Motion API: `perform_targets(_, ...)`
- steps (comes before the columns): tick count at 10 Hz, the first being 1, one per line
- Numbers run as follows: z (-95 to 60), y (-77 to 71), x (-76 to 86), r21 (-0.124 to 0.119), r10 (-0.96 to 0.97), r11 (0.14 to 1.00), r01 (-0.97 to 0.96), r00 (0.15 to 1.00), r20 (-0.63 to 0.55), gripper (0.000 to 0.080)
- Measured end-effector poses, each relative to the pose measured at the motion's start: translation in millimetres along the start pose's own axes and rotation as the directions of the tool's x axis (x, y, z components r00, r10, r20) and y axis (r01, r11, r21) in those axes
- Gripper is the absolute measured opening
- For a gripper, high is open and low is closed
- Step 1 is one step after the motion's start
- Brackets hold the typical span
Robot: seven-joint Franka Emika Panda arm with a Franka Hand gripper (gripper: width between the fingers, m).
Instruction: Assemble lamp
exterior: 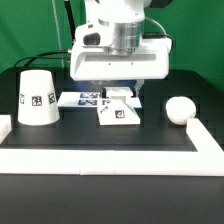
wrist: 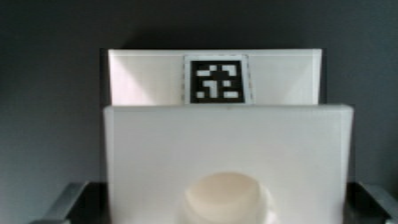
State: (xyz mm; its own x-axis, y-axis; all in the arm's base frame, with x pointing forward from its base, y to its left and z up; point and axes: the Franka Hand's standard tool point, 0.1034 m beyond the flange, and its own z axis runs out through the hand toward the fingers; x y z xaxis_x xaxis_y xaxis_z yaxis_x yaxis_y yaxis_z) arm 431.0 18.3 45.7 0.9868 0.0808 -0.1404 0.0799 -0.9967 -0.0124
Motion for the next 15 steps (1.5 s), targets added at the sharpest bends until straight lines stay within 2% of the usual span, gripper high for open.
perform_targets(2,0.0,-8.6,15.1,-0.002,-0.011,1.0,0.011,1.0,-0.013,0.0535)
perform_targets(7,-8.9,-25.2,75.6,-0.004,-0.037,0.999,0.037,0.996,-0.083,0.0537)
perform_targets(11,-14.6,-33.7,113.0,-0.006,-0.038,0.999,0.038,0.988,-0.15,0.0537)
perform_targets(12,-15.0,-39.8,116.4,-0.008,-0.05,0.999,0.05,0.984,-0.169,0.0537)
perform_targets(15,-15.0,-39.3,116.2,-0.005,-0.05,0.999,0.05,0.984,-0.169,0.0537)
